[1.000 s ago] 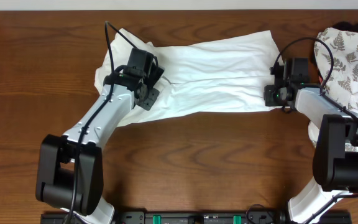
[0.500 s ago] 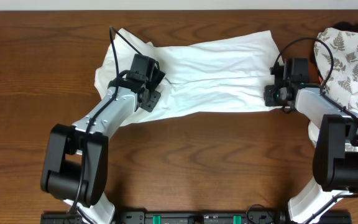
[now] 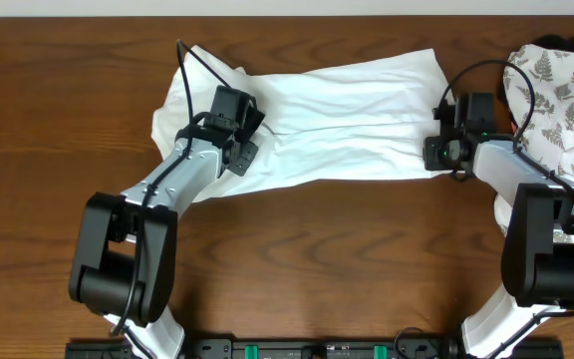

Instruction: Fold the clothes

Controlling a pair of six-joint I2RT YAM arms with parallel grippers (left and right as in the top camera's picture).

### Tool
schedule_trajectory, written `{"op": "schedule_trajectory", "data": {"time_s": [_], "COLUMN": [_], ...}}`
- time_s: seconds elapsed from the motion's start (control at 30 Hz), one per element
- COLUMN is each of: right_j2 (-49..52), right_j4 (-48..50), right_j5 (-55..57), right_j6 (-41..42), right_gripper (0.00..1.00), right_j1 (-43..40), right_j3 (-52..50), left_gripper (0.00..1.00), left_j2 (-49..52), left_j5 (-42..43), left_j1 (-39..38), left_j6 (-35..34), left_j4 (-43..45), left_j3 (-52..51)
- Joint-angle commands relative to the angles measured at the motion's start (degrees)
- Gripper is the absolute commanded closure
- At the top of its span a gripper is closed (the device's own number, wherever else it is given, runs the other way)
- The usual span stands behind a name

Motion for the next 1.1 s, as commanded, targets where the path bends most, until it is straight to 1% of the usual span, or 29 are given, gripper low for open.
{"op": "schedule_trajectory", "data": {"time_s": [0.0, 0.13, 0.3, 0.53, 0.6, 0.67, 0.73, 0.8, 0.87, 0.9, 0.93, 1.07], "right_j2": [2.3, 2.3, 2.3, 2.3, 2.3, 2.3, 2.3, 2.3, 2.3, 2.3, 2.3, 2.3], "right_j4": [-0.7, -0.7, -1.1, -1.6, -1.5, -1.6, -1.5, -1.5, -1.3, -1.1, -0.9, -0.3], "right_j5": [-0.4, -0.4, -0.4, -0.4, -0.4, -0.4, -0.4, -0.4, -0.4, -0.4, -0.4, -0.4], "right_j6": [-0.8, -0.8, -0.8, -0.8, -0.7, -0.7, -0.7, -0.7, -0.7, -0.7, -0.7, -0.7], "right_gripper": [0.89, 0.89, 0.89, 0.89, 0.89, 0.89, 0.89, 0.89, 0.89, 0.89, 0.89, 0.89], "right_j1": [0.5, 0.5, 0.5, 0.5, 0.5, 0.5, 0.5, 0.5, 0.5, 0.5, 0.5, 0.5], "right_j3": [-0.3, -0.3, -0.3, -0.3, -0.3, -0.3, -0.3, -0.3, -0.3, -0.3, -0.3, -0.3], "left_gripper": [0.94, 0.94, 0.94, 0.94, 0.89, 0.89, 0.88, 0.88, 0.88, 0.88, 0.86, 0.86], "left_j2": [0.7, 0.7, 0.8, 2.0, 1.8, 0.6, -1.4, -3.7, -5.7, -6.5, -7.5, -10.2], "left_j5": [-3.3, -8.0, -8.1, -7.8, -7.9, -8.6, -9.4, -8.9, -8.7, -8.7, -8.7, -8.7], "left_j1": [0.0, 0.3, 2.0, 4.2, 4.8, 5.2, 5.5, 5.8, 5.9, 5.9, 5.9, 6.3], "left_j6": [0.2, 0.9, 1.7, 1.6, 1.5, -1.4, -8.4, -16.5, -21.7, -23.4, -24.8, -28.8], "left_j4": [1.9, 8.2, 15.5, 20.7, 21.6, 20.2, 16.0, 9.5, 3.7, 1.2, -1.4, -9.1], "left_j3": [-0.5, -0.5, -0.5, -0.5, -0.3, 1.0, 3.0, 5.4, 6.9, 7.1, 7.1, 7.1]}}
